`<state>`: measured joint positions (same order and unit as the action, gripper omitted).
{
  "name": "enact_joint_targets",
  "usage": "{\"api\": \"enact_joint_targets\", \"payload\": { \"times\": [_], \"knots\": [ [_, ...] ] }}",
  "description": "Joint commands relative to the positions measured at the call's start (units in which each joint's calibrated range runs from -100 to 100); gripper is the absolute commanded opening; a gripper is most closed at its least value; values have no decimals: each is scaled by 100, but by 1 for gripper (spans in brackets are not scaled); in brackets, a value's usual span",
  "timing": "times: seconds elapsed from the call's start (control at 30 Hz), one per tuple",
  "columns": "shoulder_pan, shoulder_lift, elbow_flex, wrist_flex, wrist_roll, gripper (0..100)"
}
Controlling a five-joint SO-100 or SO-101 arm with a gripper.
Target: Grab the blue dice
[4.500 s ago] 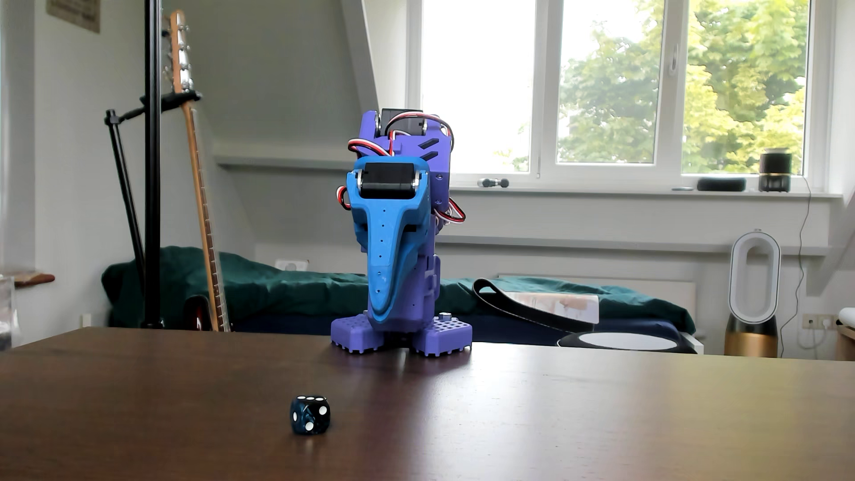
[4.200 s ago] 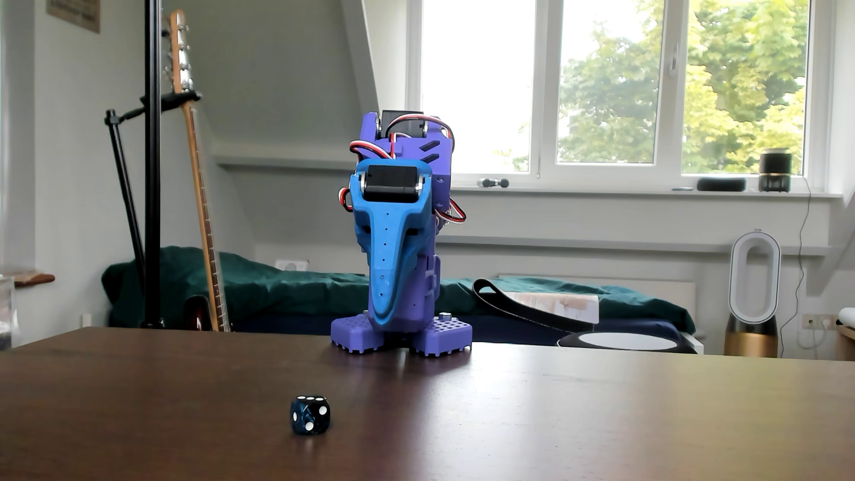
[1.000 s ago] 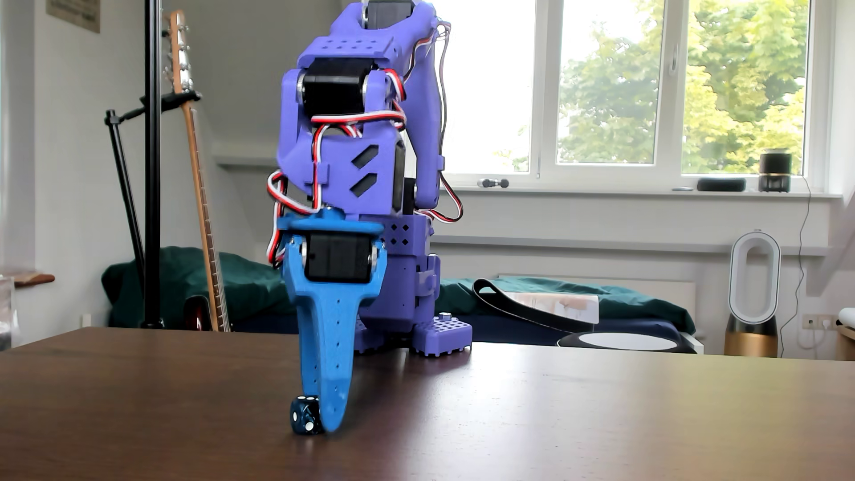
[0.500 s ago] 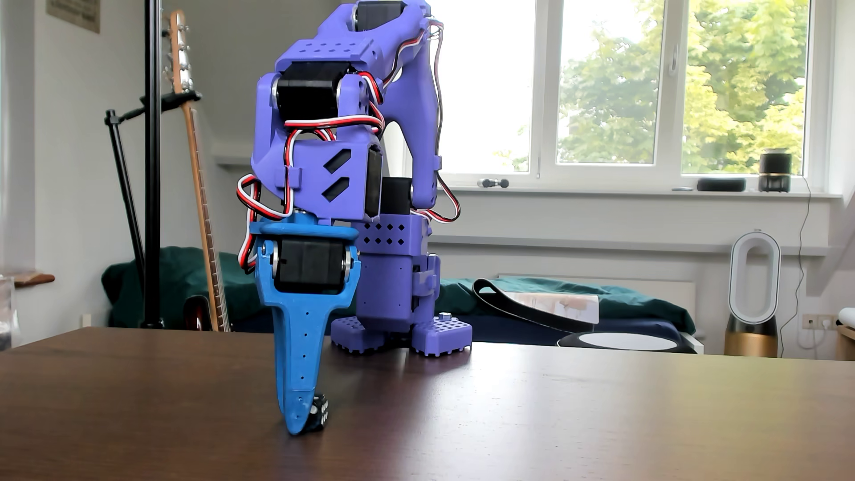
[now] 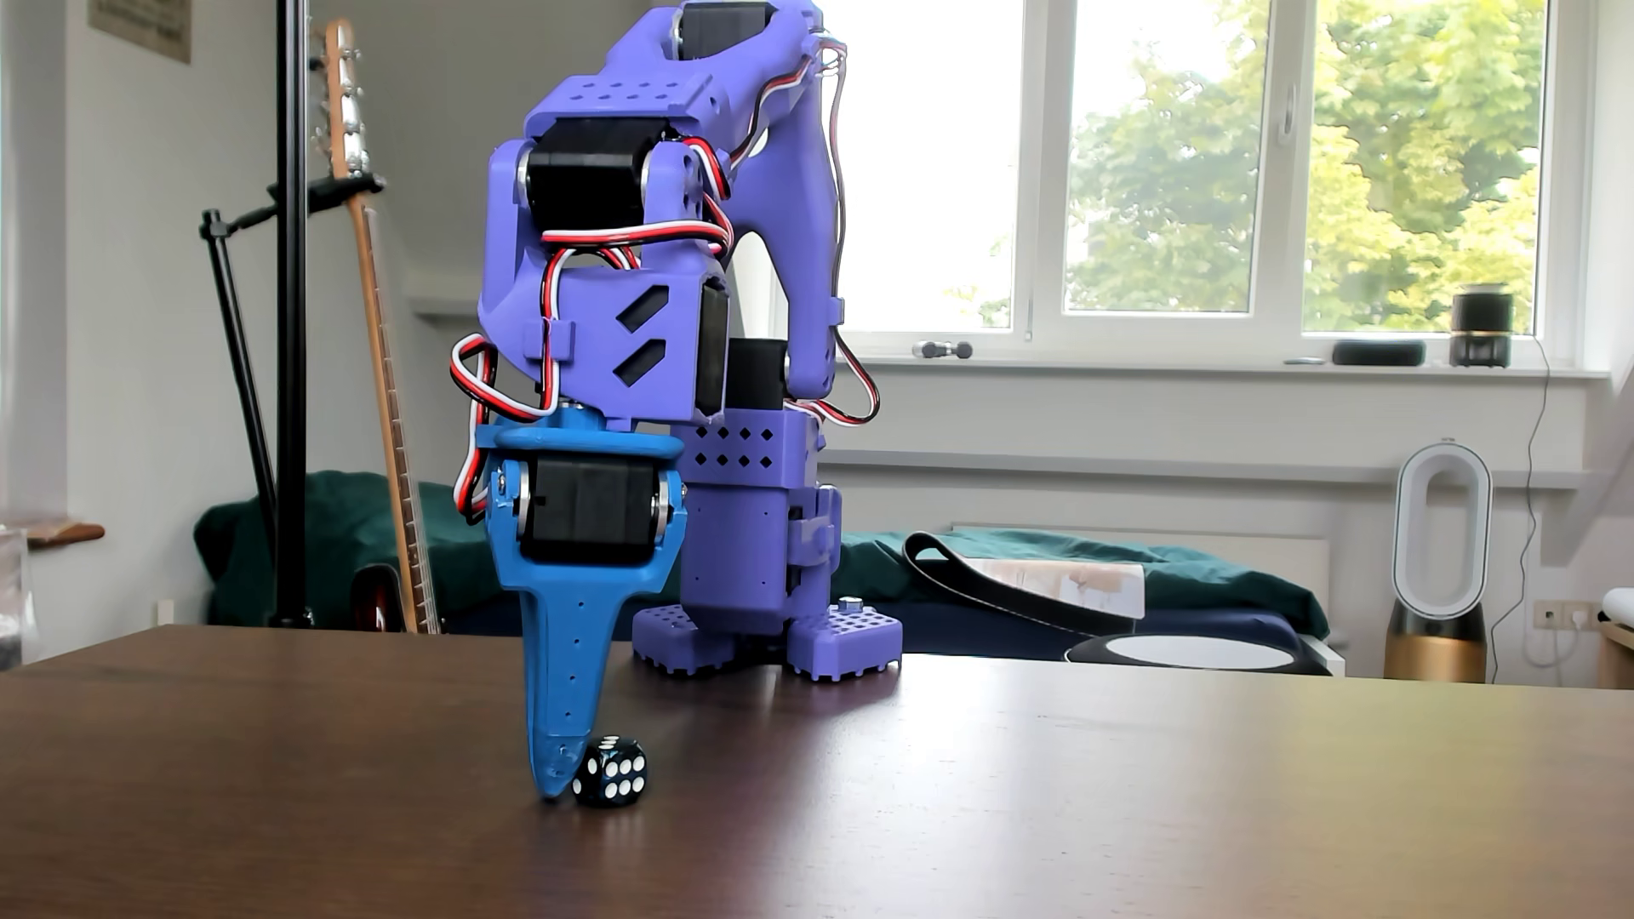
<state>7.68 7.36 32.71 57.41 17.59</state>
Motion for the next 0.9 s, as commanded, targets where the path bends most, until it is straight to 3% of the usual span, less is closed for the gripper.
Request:
{"api": "enact_joint_targets", "payload": {
  "times": [0.0,0.13,0.87],
  "knots": [
    [59,-62,-269,9,-35,10],
    [18,-62,-251,18,-35,20],
    [-48,-547,147,463,-35,20]
  ]
}}
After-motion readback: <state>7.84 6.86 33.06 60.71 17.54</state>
